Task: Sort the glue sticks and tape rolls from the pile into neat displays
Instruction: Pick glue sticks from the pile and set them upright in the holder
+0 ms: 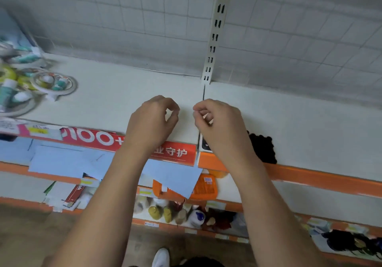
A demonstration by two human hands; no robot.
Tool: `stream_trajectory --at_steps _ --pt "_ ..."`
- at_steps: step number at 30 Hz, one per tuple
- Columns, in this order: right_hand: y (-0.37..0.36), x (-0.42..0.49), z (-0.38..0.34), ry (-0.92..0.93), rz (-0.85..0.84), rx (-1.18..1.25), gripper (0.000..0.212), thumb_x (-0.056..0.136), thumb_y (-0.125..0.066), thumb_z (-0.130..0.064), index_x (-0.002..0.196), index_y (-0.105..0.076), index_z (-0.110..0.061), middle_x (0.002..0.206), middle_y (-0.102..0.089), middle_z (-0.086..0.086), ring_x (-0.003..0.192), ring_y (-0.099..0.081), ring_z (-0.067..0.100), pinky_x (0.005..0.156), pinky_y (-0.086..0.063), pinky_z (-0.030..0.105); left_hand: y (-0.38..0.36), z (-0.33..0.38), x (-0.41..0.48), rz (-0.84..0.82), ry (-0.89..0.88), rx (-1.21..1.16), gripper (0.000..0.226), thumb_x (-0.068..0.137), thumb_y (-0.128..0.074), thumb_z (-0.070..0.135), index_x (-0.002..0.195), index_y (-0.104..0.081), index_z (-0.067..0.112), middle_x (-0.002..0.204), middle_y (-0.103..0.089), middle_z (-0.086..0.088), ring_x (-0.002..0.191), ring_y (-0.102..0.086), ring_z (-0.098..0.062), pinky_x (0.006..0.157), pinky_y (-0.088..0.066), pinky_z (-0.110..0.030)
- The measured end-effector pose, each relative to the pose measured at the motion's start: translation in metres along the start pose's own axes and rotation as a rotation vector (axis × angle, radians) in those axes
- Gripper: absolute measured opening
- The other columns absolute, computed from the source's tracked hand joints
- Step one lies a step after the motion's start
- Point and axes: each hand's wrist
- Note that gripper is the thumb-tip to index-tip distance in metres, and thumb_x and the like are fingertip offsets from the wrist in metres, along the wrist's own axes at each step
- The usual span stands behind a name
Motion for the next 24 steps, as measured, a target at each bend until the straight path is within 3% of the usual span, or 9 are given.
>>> stream_trajectory --at_steps 5,10,14,19,24 --pt "-0.052 0.024 -0.045 0.162 -0.238 0.045 0.026 0.095 -0.055 -0.028 0.118 -0.063 -0.024 0.110 -0.068 -0.006 0.101 -0.061 0.016 0.087 -0.051 0.036 0.047 -0.041 -0.039 0.060 0.217 0.182 0.015 0.092 -0.055 0.031 0.099 -0.067 0.025 0.097 -0.063 0.006 0.090 -0.061 -0.018 0.068 -0.047 -0.032" --pt "-0.104 0.035 -0.103 0.326 -0.390 0.100 0.026 0.094 -0.056 -0.029 0.118 -0.064 -0.023 0.113 -0.066 -0.004 0.103 -0.060 0.018 0.085 -0.050 0.034 0.099 -0.080 -0.080 0.114 0.433 0.351 0.017 0.093 -0.055 0.030 0.103 -0.066 0.023 0.101 -0.062 0.003 0.093 -0.059 -0.021 0.063 -0.041 -0.029" --pt "-0.135 0.035 -0.140 0.390 -0.463 0.152 0.028 0.094 -0.055 -0.030 0.119 -0.063 -0.024 0.114 -0.065 -0.004 0.103 -0.060 0.018 0.082 -0.051 0.035 0.123 -0.103 -0.107 0.119 0.541 0.394 0.020 0.094 -0.055 0.031 0.109 -0.065 0.022 0.107 -0.062 0.002 0.095 -0.060 -0.022 0.070 -0.051 -0.036" --pt "-0.166 0.034 -0.172 0.424 -0.469 0.154 0.025 0.093 -0.055 -0.032 0.116 -0.064 -0.026 0.112 -0.064 -0.005 0.099 -0.059 0.017 0.076 -0.049 0.033 0.142 -0.142 -0.114 0.151 0.562 0.415 0.021 0.094 -0.055 0.033 0.110 -0.066 0.023 0.108 -0.063 0.004 0.096 -0.061 -0.019 0.066 -0.048 -0.030" --pt "-0.201 0.055 -0.196 0.361 -0.412 0.125 0.023 0.092 -0.056 -0.033 0.113 -0.065 -0.026 0.110 -0.065 -0.005 0.098 -0.060 0.017 0.079 -0.050 0.033 0.155 -0.192 -0.091 0.141 0.474 0.383 0.021 0.095 -0.052 0.035 0.105 -0.065 0.022 0.103 -0.063 0.003 0.092 -0.059 -0.020 0.066 -0.050 -0.034"
Point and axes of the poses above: each hand's wrist, its own x-axis towards the middle knuckle, its own y-axis out of the back of the hand, z = x × y
